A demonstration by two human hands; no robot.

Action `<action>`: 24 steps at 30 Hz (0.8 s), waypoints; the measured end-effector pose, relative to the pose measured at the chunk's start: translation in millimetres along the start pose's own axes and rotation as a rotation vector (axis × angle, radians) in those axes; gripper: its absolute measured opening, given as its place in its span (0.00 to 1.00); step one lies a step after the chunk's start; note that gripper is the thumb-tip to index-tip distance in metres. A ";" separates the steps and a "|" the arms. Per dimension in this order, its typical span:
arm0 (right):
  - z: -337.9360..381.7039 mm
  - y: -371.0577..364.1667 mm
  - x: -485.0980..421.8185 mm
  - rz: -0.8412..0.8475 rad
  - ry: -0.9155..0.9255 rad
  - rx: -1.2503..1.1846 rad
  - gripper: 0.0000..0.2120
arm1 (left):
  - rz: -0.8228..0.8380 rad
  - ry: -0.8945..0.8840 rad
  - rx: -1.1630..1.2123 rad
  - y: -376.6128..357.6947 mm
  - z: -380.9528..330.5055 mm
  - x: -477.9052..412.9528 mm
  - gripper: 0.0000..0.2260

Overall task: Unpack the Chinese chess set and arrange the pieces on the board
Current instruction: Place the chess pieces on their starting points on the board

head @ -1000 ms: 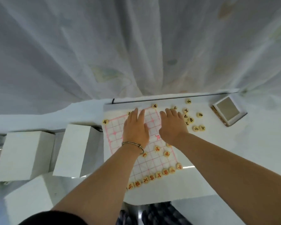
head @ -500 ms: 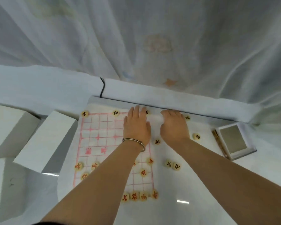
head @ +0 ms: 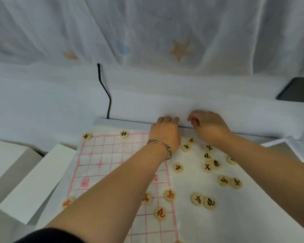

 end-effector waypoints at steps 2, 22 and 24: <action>-0.8 0.2 1.4 -0.039 0.028 0.007 0.14 | -0.014 -0.027 -0.044 -2.7 -3.5 -6.3 0.22; 20.1 -14.4 27.8 0.146 0.153 0.234 0.12 | -0.014 -0.026 -0.085 9.8 21.1 55.3 0.22; 25.5 -10.7 28.1 0.092 0.143 0.169 0.13 | -0.030 -0.021 -0.074 11.3 25.4 62.6 0.22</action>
Point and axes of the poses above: each hand's wrist, its own x-axis away from the middle knuckle, its own y-axis out of the back of the hand, z = x × y, the point moved 5 cm from there along -x, towards the middle knuckle, and after that the axes turned 8 degrees about y, right-handed, at the moved point
